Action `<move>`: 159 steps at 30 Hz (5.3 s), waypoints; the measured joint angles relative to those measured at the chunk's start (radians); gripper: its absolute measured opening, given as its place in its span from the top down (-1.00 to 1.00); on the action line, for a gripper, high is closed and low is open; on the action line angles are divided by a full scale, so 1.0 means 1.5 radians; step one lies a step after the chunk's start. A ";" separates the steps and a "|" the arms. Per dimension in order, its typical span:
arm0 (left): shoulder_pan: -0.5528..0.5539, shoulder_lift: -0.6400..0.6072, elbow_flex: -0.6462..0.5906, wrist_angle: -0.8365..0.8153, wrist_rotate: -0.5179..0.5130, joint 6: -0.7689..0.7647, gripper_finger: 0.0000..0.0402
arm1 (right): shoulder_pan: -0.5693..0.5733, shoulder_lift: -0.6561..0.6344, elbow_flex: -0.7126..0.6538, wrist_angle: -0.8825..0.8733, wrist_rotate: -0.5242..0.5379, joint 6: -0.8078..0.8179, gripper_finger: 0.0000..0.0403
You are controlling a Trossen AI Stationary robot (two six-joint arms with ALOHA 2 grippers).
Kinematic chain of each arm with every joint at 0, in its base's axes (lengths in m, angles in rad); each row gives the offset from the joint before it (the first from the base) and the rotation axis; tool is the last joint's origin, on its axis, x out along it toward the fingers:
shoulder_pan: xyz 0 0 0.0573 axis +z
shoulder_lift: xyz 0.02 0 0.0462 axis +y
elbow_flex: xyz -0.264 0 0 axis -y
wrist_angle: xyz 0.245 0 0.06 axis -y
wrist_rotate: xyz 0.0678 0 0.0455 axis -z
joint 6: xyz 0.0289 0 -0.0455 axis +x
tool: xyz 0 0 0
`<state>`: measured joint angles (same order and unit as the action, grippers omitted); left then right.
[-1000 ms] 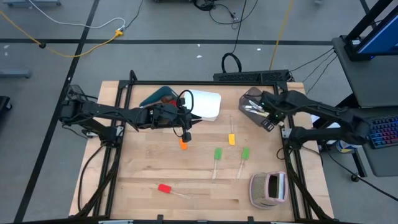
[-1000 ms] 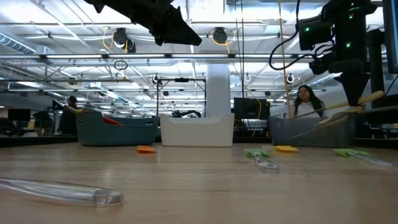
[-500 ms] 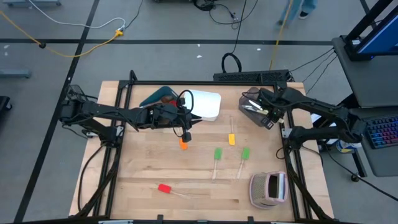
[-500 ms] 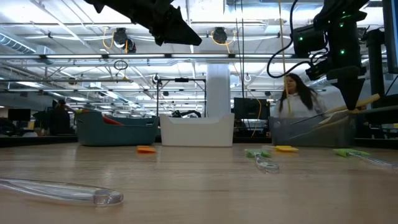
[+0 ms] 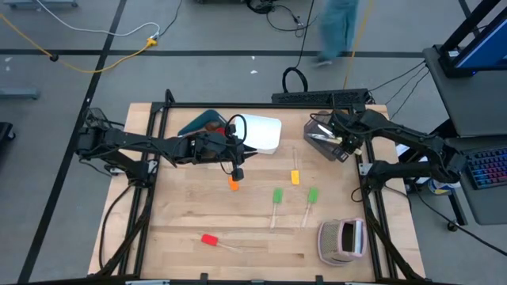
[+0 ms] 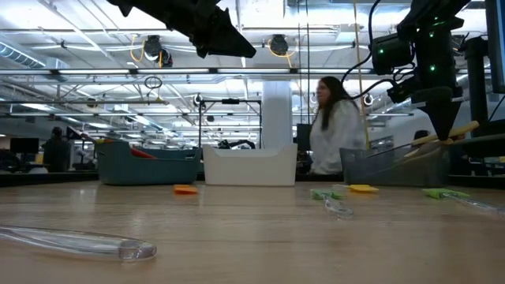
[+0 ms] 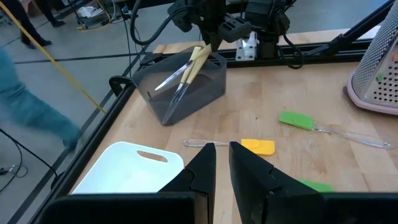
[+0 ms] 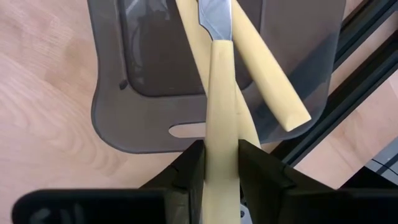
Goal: Pick & Place Kitchen Items
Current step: Put the yellow knife into the black bin, then put the red spatula into the white bin
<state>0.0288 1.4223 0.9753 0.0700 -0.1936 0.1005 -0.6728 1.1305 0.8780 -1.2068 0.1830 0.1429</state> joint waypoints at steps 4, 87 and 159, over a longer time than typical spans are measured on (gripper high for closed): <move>0.000 0.000 0.000 0.000 0.000 0.000 0.76 | 0.000 0.000 0.000 0.002 0.000 -0.002 0.59; -0.117 0.034 0.001 -0.348 0.060 -0.313 0.76 | 0.161 -0.194 -0.001 0.373 -0.004 -0.056 0.23; -0.409 0.221 -0.001 -0.409 0.213 -0.422 0.95 | 0.337 -0.124 -0.268 0.995 -0.175 -0.021 0.23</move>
<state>-0.5853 1.7534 0.9741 -0.5442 0.1253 -0.5323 -0.1673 0.9443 0.4767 0.2862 -0.0799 0.1116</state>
